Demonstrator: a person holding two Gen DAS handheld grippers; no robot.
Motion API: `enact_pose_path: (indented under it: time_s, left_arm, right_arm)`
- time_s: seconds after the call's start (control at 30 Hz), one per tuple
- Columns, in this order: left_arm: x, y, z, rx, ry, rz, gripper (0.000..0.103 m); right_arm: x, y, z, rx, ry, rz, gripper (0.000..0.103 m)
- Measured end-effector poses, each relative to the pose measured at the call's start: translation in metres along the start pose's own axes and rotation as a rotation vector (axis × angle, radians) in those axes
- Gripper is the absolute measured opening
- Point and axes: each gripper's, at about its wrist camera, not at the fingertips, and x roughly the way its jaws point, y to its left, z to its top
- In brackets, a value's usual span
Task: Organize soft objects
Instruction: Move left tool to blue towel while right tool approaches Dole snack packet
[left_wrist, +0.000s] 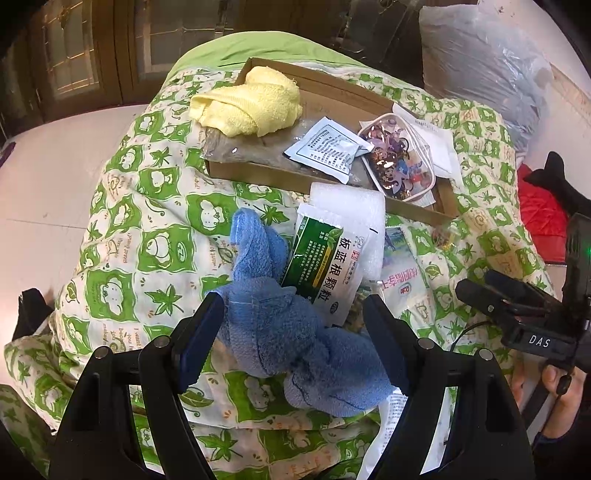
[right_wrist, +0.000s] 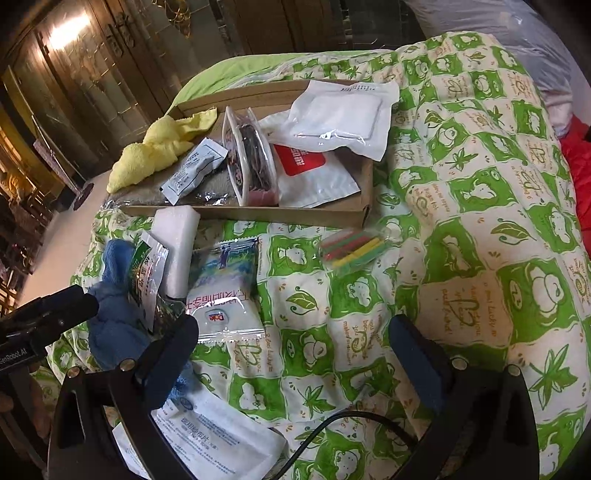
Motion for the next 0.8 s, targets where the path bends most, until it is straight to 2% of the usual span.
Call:
enact_pose_path:
  time_s: [0.23,0.33,0.47,0.63,0.73,0.8]
  left_arm:
    - [0.002,-0.005,-0.006,0.008,0.024,-0.003,0.079]
    - [0.008,-0.007,-0.008,0.023,0.049,0.038,0.079]
    - [0.021,-0.001,-0.007,-0.010,0.099,0.098,0.079]
    - [0.027,0.002,-0.007,-0.018,0.116,0.102,0.079]
    - [0.027,0.002,-0.007,-0.017,0.119,0.102,0.079]
    - [0.027,0.002,-0.007,-0.021,0.119,0.098,0.079]
  right_arm:
    - [0.000,-0.001,0.000,0.000,0.002,0.002,0.103]
    - [0.001,0.001,0.000,-0.005,0.005,0.003,0.103]
    - [0.003,0.006,0.000,-0.019,0.017,0.014,0.103]
    - [0.019,0.033,0.007,-0.062,0.112,0.076,0.102]
    - [0.043,0.059,0.011,-0.131,0.197,0.073,0.091]
    - [0.061,0.070,0.012,-0.152,0.240,0.054,0.077]
